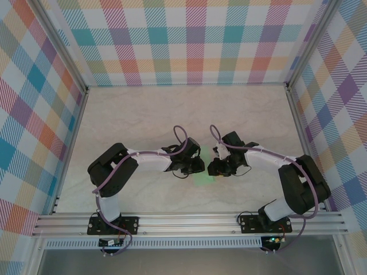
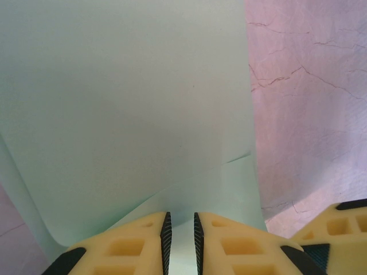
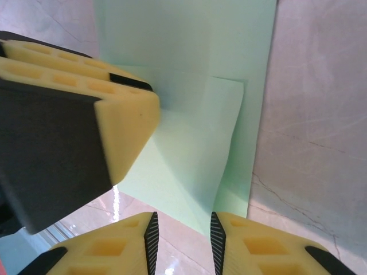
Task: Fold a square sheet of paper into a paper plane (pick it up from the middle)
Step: Fold the triangle a second time at the center of the table.
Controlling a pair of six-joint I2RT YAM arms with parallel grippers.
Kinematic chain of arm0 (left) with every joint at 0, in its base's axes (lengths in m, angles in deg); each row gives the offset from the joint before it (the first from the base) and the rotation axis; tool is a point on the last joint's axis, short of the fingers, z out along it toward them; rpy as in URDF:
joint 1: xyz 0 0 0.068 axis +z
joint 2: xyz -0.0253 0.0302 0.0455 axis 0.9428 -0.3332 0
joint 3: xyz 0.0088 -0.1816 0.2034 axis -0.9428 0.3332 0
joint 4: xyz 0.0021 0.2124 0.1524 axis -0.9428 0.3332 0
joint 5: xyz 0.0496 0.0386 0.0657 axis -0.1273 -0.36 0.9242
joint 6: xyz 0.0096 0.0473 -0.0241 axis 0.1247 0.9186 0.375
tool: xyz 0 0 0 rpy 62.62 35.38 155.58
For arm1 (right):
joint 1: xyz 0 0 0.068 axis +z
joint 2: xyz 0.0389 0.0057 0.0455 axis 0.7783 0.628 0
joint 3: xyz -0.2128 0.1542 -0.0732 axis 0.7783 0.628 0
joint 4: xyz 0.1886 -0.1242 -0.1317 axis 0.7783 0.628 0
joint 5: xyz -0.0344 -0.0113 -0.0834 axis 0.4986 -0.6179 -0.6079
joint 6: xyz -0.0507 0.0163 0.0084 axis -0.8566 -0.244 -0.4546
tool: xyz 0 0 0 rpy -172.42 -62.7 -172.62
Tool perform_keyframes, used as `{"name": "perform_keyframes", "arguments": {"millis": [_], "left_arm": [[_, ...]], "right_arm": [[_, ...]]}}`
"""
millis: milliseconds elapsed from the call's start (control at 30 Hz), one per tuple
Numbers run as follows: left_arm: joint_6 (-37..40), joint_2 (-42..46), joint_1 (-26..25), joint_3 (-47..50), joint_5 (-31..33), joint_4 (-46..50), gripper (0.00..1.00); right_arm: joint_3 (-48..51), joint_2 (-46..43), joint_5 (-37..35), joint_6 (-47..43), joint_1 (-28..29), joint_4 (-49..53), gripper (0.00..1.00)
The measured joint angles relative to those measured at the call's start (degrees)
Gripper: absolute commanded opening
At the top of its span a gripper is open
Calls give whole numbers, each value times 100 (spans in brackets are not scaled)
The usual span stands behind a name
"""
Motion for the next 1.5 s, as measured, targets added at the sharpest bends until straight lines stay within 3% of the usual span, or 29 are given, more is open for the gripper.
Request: {"name": "perform_keyframes", "arguments": {"millis": [133,400,633,967,1233,1500], "left_arm": [[0,0,-2,-24,0,28,21],[2,0,-2,-26,0,39,22],[37,22,-2,-26,9,31,26],[37,313,-11,35,55,-72,30],[15,1056,-22,149,621,2,31],[-120,1067,-24,348,879,42,32]], "right_arm": [[0,170,55,-15,0,-61,28],[-2,299,68,-15,0,-188,9],[-2,437,90,-13,-7,-234,3],[146,466,579,448,-111,-872,0],[715,116,763,1445,-111,-1687,1],[984,-101,804,2031,-109,-2170,2]]}}
